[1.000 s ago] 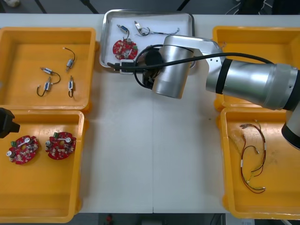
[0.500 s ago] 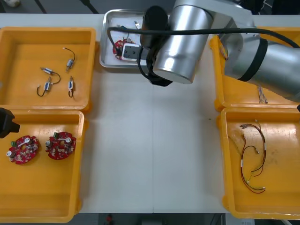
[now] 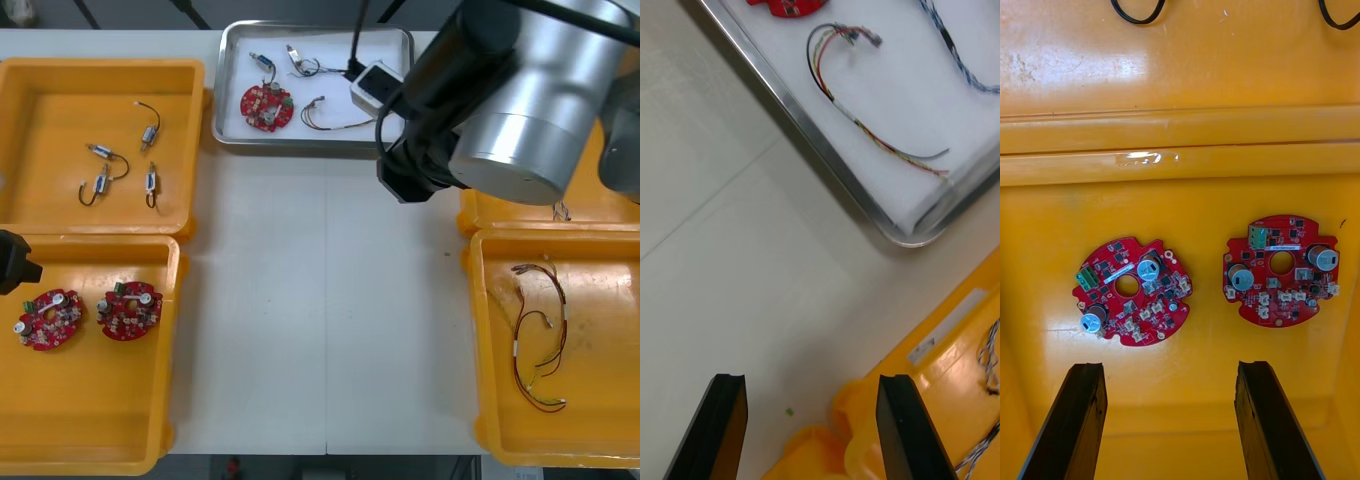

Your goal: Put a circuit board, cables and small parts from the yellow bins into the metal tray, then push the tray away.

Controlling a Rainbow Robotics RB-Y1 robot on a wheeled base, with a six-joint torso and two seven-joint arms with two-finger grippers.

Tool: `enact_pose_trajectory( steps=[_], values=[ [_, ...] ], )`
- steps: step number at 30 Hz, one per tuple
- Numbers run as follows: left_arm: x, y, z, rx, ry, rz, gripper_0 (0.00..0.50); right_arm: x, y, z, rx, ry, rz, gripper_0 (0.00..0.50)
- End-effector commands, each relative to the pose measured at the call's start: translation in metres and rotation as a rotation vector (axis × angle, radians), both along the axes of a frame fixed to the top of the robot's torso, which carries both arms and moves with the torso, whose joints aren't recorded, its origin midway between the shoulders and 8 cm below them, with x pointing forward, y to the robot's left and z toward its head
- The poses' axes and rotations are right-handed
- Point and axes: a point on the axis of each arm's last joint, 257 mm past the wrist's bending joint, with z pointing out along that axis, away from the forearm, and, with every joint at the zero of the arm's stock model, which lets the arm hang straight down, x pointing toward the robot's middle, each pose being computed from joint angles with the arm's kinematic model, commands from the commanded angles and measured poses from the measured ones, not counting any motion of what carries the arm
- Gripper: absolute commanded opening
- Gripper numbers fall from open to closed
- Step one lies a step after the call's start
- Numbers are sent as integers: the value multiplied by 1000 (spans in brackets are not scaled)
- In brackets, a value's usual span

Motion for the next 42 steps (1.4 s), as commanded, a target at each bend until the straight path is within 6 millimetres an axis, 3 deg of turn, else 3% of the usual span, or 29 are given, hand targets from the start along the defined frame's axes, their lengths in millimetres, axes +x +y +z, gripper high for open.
enact_pose_trajectory(
  steps=[1,12,13,15,26,36,42],
  values=[
    [2,14,15,33,-20,24,500,-14,-47,9,116,37,-142,500],
    [2,14,15,33,-20,24,500,-52,-138,2,293,163,-402,500],
    [2,14,15,33,-20,24,500,-52,-138,2,293,163,-402,500],
    [2,14,15,33,-20,24,500,-61,-162,-1,330,193,-463,500],
    [2,14,15,33,-20,24,500,-78,-235,-6,432,210,-656,500],
    [2,14,15,33,-20,24,500,-76,-281,-16,479,254,-784,500],
    [2,14,15,33,-20,24,500,-75,-291,-22,476,274,-797,500]
  ],
)
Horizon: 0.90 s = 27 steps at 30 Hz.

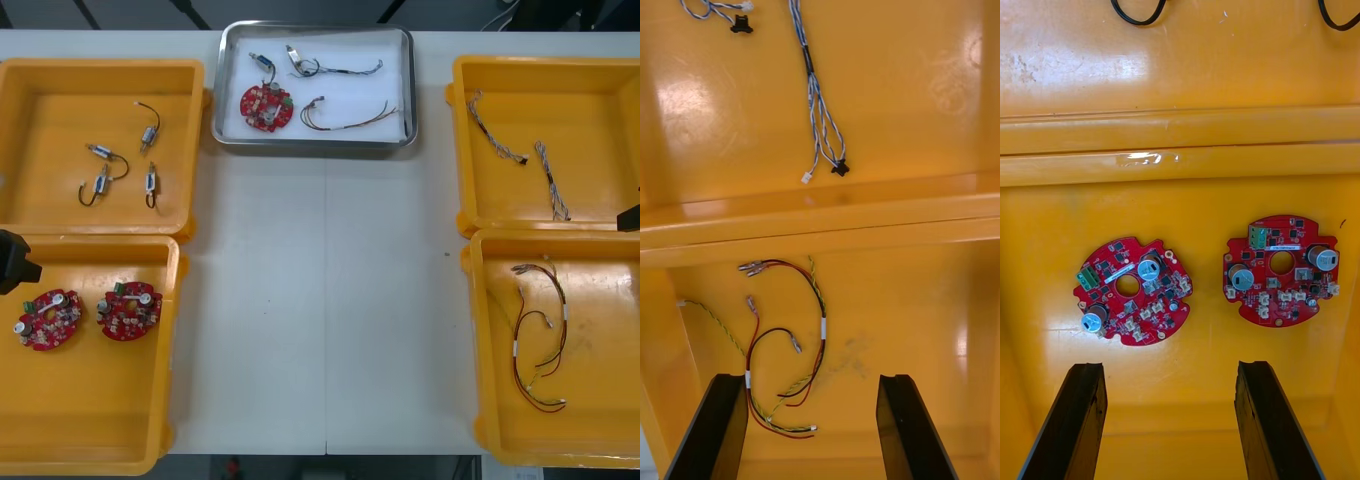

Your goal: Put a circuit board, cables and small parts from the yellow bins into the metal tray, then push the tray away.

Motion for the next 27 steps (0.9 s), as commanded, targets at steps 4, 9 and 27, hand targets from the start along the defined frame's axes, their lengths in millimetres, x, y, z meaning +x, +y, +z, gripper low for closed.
enact_pose_trajectory(
  steps=[4,9,27],
  values=[
    [2,14,14,32,-20,23,500,-5,-27,5,-50,13,-10,500],
    [2,14,14,32,-20,23,500,-9,-29,-2,-56,27,-2,500],
    [2,14,14,32,-20,23,500,-13,-20,-17,-29,45,25,500]
  ],
)
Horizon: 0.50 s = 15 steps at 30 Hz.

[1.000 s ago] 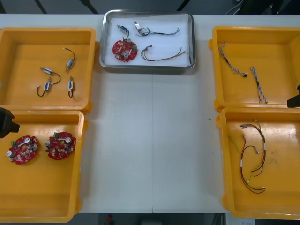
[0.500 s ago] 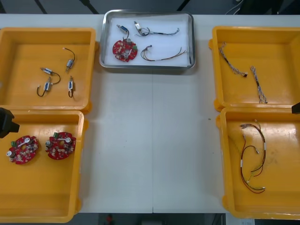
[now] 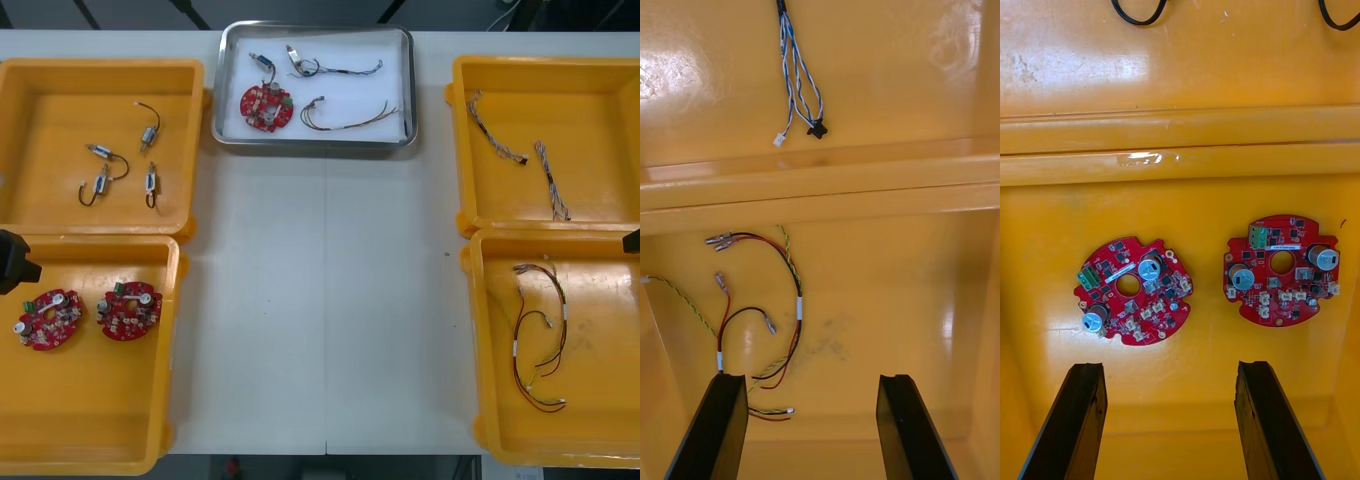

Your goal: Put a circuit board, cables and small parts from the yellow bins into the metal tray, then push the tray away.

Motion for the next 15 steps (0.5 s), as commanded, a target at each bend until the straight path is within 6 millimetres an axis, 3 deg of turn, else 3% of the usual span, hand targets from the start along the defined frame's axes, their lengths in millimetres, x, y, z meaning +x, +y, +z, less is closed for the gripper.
enact_pose_trajectory(
  steps=[1,15],
  values=[
    [2,14,14,31,-20,23,500,0,-6,6,-8,-15,5,500],
    [2,14,14,31,-20,23,500,0,-6,6,-8,-15,5,500]
  ],
)
